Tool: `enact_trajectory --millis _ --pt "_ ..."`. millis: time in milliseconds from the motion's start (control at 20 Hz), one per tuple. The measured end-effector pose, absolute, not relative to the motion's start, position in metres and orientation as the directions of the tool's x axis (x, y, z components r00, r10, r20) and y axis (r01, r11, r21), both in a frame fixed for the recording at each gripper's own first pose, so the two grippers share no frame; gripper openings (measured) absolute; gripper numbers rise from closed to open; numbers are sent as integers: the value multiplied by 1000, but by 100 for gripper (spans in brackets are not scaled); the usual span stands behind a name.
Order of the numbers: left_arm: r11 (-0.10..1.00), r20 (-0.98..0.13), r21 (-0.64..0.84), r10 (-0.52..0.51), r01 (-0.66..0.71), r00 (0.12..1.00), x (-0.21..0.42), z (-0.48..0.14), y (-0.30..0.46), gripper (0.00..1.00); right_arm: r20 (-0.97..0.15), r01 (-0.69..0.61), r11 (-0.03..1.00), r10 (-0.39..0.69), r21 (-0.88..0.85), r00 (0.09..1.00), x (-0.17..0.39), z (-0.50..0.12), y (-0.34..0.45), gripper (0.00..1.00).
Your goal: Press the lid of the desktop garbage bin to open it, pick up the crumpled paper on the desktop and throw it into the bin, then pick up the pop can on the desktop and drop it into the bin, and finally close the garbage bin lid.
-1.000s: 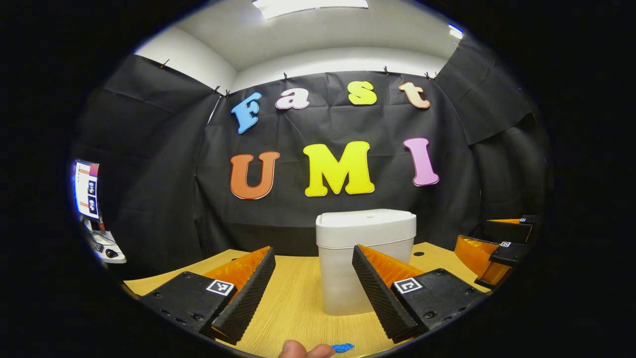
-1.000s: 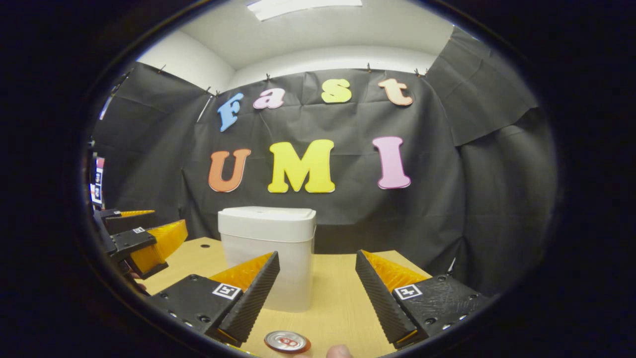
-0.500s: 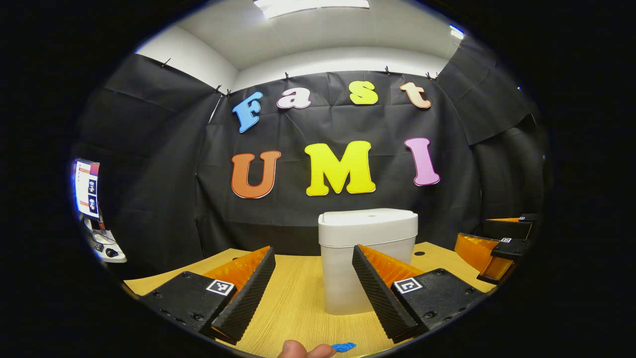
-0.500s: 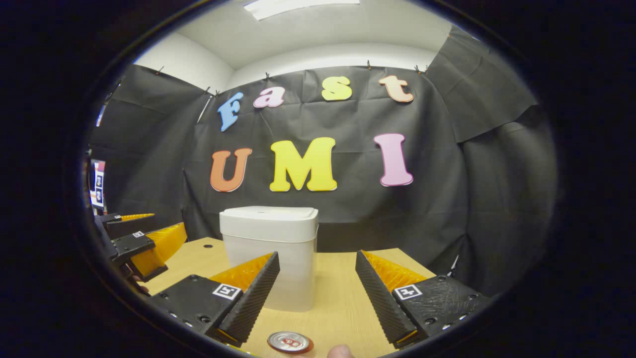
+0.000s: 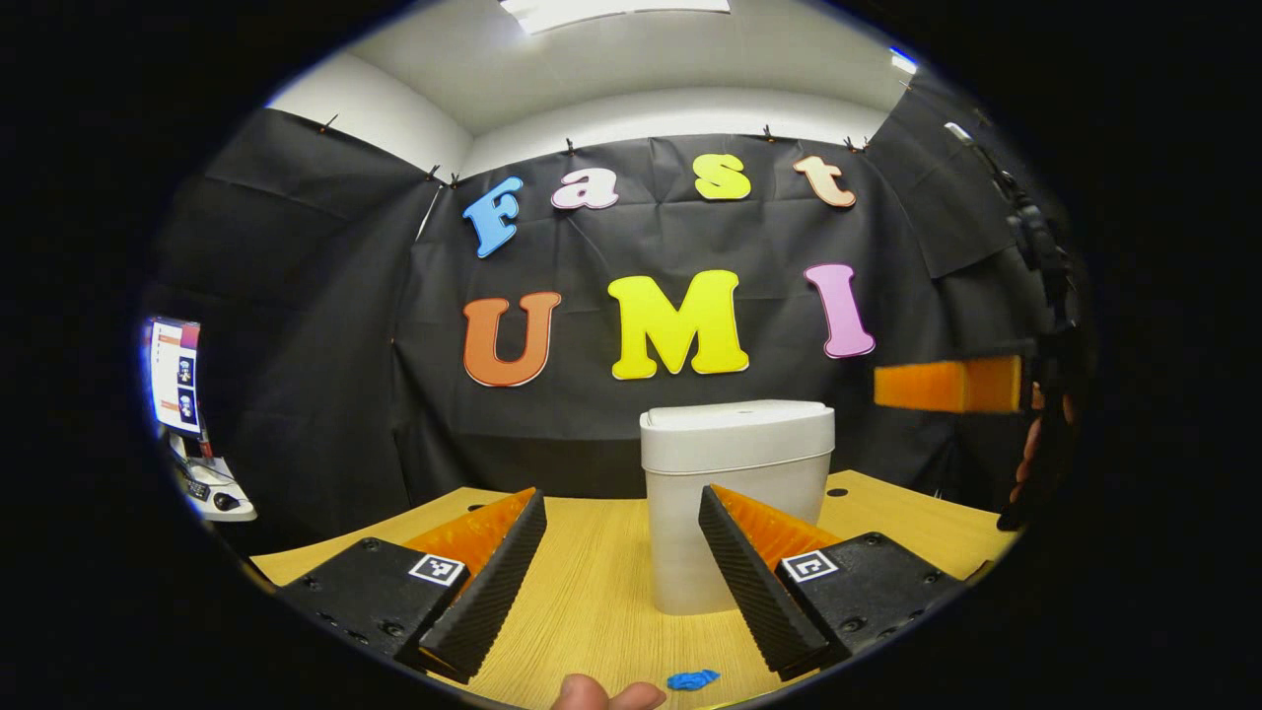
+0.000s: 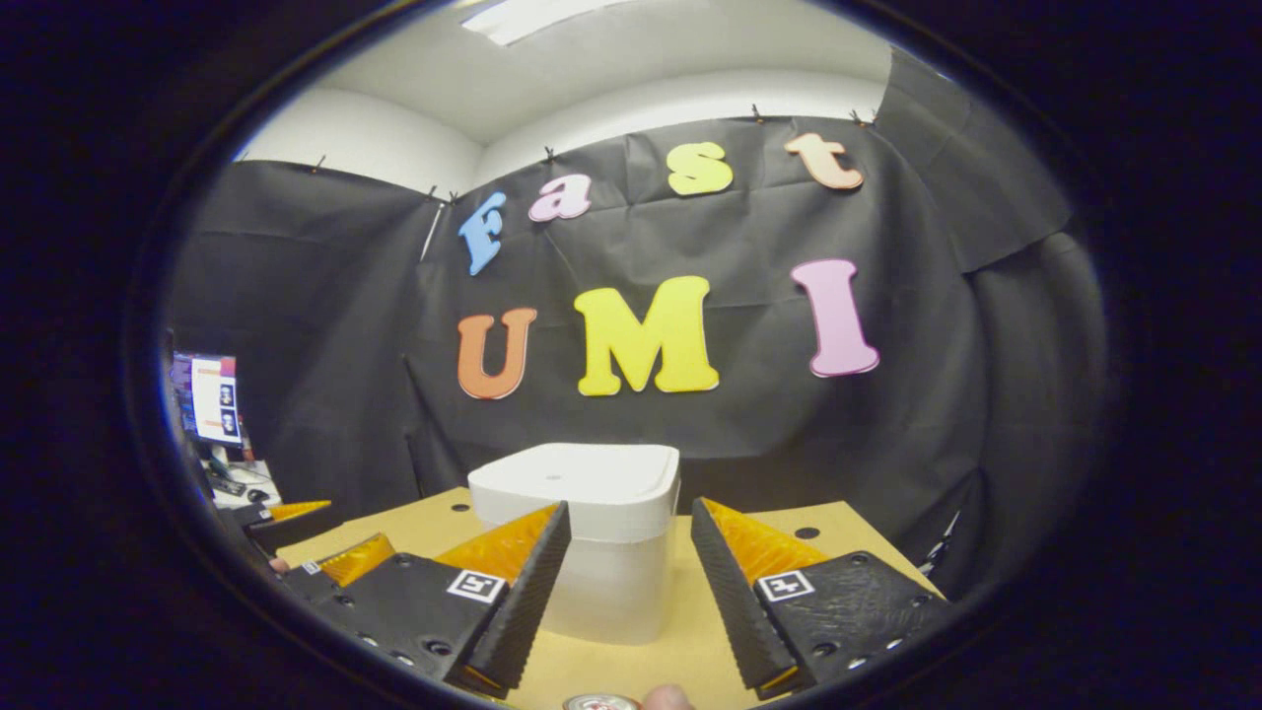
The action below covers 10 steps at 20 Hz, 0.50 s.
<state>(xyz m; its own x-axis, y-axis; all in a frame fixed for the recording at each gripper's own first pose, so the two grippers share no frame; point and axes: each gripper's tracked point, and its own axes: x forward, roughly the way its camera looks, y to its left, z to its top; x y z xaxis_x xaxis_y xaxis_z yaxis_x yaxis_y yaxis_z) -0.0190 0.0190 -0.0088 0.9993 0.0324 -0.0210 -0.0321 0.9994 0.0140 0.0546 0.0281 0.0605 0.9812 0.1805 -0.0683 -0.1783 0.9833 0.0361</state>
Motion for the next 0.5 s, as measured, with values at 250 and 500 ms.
enact_trajectory --millis 250,500 --pt "999 -38 13 36 -35 999 -26 -15 21 100 -132 -255 964 263 73 956 105 68 57 35" --pt "998 -49 23 53 -52 997 -29 -20 30 100 -212 -294 953 302 69 929 144 60 80 8"
